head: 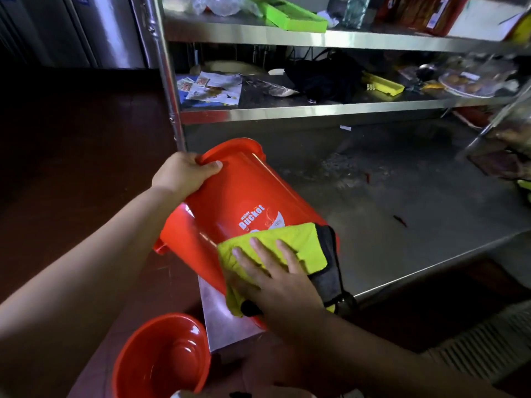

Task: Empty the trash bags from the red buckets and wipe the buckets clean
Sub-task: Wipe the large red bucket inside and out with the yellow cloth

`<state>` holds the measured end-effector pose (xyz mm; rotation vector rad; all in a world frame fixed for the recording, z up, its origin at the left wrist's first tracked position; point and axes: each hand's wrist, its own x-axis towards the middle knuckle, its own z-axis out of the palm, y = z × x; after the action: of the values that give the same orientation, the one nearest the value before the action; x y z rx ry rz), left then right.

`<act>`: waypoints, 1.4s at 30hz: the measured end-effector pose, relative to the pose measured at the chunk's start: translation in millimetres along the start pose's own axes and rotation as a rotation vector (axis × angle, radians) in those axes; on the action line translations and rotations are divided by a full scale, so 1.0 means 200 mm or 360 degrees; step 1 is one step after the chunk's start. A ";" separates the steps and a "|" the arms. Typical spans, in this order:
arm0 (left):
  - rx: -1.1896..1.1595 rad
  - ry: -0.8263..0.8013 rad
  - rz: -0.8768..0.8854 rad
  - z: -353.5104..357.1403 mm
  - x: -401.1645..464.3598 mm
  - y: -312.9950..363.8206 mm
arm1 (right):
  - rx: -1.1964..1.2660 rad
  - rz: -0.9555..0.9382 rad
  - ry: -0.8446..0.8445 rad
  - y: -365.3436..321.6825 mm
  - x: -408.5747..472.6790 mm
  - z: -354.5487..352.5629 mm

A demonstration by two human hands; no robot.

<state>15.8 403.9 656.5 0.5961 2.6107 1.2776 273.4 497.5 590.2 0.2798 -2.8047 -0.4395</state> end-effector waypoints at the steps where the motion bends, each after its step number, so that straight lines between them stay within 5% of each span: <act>1: 0.0064 0.0007 0.0031 0.01 0.01 0.02 | 0.0011 -0.0013 0.0015 0.02 -0.01 0.00; 5: 0.0180 0.0052 0.0088 0.04 0.03 0.03 | 0.0049 0.0108 -0.0066 0.18 0.01 -0.01; 11: -0.0123 0.0053 0.0043 0.02 -0.05 -0.10 | 0.0384 0.0647 0.0051 0.37 0.14 0.00; 16: -0.0181 0.0155 0.0090 0.01 -0.14 -0.18 | 0.1640 0.1417 -0.0289 0.70 0.21 0.05; 18: -0.0120 0.0191 0.0080 0.01 -0.15 -0.18 | 0.1862 0.1533 -0.0341 0.75 0.19 0.07; 28: -0.0043 0.0090 -0.0083 0.04 -0.03 -0.06 | 0.0290 0.0637 0.0051 0.34 -0.09 0.04; 36: -0.0091 0.0120 -0.0032 0.04 -0.02 -0.07 | 0.0026 0.0080 0.0077 0.18 -0.16 0.12; 42: -0.0403 0.0245 -0.0035 0.03 -0.17 -0.20 | 0.0204 0.0375 0.0010 0.30 -0.01 0.03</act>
<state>37.3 372.3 621.3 0.4400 2.5043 1.6733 264.3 555.7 603.1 -0.0244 -2.8181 -0.2051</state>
